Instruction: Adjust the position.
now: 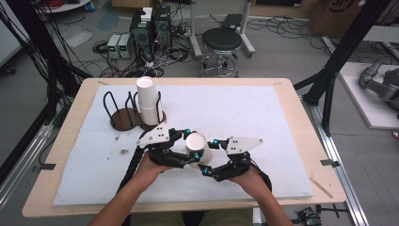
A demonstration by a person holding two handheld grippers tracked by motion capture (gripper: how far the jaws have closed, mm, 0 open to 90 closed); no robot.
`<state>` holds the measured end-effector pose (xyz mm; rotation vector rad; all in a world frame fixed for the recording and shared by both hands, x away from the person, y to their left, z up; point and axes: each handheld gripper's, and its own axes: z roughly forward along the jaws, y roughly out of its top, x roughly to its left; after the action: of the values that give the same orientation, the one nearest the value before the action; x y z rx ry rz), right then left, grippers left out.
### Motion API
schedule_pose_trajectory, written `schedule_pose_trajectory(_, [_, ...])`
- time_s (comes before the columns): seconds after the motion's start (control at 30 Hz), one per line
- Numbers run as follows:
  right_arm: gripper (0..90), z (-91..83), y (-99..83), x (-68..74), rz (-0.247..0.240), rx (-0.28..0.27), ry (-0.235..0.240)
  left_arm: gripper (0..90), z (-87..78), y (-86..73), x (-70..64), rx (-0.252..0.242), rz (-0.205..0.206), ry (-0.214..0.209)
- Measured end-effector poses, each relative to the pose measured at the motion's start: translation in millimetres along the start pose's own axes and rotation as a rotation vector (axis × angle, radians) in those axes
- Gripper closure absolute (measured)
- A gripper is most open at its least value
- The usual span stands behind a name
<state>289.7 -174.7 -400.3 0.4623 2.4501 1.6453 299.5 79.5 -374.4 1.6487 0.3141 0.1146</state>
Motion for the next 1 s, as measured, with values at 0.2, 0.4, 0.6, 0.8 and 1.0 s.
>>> schedule_pose_trajectory(0.2, [18.9,0.2,-2.7,-1.1,0.0,0.001,0.01,33.9,3.9,-0.4,-2.4,-0.028,-0.015,-0.032])
schedule_pose_trajectory(0.4, [25.1,-1.9,-1.4,-1.4,-0.035,0.008,0.003,34.0,2.7,0.4,-1.8,-0.033,-0.014,-0.034])
schedule_pose_trajectory(0.6, [29.0,-1.4,-0.2,-0.9,-0.064,0.066,0.007,26.2,1.2,-1.0,-1.3,0.048,-0.043,-0.018])
schedule_pose_trajectory(0.8, [29.1,-4.5,1.4,-2.7,-0.081,0.114,0.016,14.3,-6.8,-1.9,2.5,0.123,-0.05,-0.004])
schedule_pose_trajectory(1.0, [29.1,-7.8,4.3,-4.7,-0.125,0.178,-0.008,14.3,-17.1,4.2,5.1,0.171,-0.021,-0.036])
